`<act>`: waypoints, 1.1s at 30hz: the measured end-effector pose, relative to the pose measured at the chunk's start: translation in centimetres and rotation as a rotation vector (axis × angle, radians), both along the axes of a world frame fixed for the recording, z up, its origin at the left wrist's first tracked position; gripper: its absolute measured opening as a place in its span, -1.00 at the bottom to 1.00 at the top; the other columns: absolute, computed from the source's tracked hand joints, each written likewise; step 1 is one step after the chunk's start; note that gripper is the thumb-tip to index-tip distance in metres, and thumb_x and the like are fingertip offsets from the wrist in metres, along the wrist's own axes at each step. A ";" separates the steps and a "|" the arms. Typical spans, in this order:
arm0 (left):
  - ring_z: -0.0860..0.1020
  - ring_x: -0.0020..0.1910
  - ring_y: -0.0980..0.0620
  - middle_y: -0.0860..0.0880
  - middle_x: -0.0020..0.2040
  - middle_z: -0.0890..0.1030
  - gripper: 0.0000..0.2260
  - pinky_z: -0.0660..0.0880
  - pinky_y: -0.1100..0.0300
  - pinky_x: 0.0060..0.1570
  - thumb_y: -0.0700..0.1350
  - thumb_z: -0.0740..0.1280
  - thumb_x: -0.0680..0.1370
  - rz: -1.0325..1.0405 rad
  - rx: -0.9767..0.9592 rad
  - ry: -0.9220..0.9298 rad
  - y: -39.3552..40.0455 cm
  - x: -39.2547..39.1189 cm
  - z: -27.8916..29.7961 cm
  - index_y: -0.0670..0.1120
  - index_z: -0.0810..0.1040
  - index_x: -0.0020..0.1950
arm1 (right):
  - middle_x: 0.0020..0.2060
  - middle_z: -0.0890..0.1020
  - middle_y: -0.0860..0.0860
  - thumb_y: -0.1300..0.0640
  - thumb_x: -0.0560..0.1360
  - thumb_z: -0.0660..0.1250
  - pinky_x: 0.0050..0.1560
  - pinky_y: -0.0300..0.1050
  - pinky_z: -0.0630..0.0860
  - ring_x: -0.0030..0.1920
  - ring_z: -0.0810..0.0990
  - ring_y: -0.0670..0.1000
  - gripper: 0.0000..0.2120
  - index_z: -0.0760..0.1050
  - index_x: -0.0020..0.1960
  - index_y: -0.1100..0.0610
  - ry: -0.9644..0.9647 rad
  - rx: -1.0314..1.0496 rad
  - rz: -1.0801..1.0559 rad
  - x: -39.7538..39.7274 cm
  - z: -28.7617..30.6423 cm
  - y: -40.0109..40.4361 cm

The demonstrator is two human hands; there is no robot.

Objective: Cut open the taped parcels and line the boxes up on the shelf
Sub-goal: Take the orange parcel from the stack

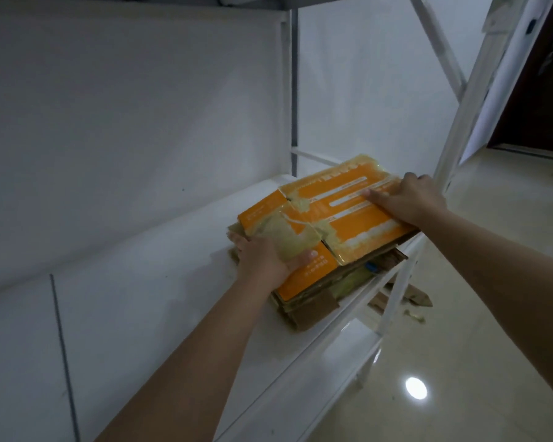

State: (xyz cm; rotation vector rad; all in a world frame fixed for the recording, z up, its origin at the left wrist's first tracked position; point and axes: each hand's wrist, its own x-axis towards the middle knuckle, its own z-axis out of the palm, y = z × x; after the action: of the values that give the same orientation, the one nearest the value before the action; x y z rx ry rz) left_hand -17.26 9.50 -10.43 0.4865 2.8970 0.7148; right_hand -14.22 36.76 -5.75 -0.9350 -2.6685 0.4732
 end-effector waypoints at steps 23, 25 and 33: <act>0.45 0.11 0.18 0.15 0.18 0.38 0.01 0.43 0.44 -0.20 0.25 0.50 0.16 -0.217 0.668 -0.184 -15.4 10.3 8.5 -0.05 0.13 0.48 | 0.05 0.65 0.04 -0.49 0.26 0.37 0.12 0.15 0.60 0.02 0.66 0.08 -0.17 0.48 0.24 0.13 0.383 -0.538 -0.010 16.5 3.8 -15.9; 0.47 0.11 0.21 0.18 0.17 0.40 -0.01 0.46 0.40 -0.17 0.19 0.52 0.15 -0.210 0.646 -0.212 -18.5 11.9 8.3 -0.03 0.14 0.47 | -0.03 0.68 -0.03 -0.41 0.28 0.44 0.11 0.13 0.61 -0.03 0.68 0.02 -0.29 0.53 0.19 0.09 0.436 -0.583 0.057 17.6 2.7 -18.2; 0.52 0.04 0.23 0.22 0.16 0.51 -0.26 0.52 0.26 -0.21 0.39 0.44 0.25 -0.070 0.633 -0.347 -28.9 22.1 8.6 0.08 0.34 0.30 | 0.18 0.55 -0.03 -0.40 0.22 0.48 0.04 0.02 0.58 0.10 0.59 0.04 -0.05 0.26 0.37 0.13 0.412 -0.682 0.168 25.2 -0.7 -28.5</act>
State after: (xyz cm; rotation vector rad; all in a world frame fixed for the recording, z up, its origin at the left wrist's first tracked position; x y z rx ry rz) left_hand 4.85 -19.43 -1.85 0.4571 2.2819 1.5349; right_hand 11.02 8.24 -6.45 -0.6578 -2.2241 1.4954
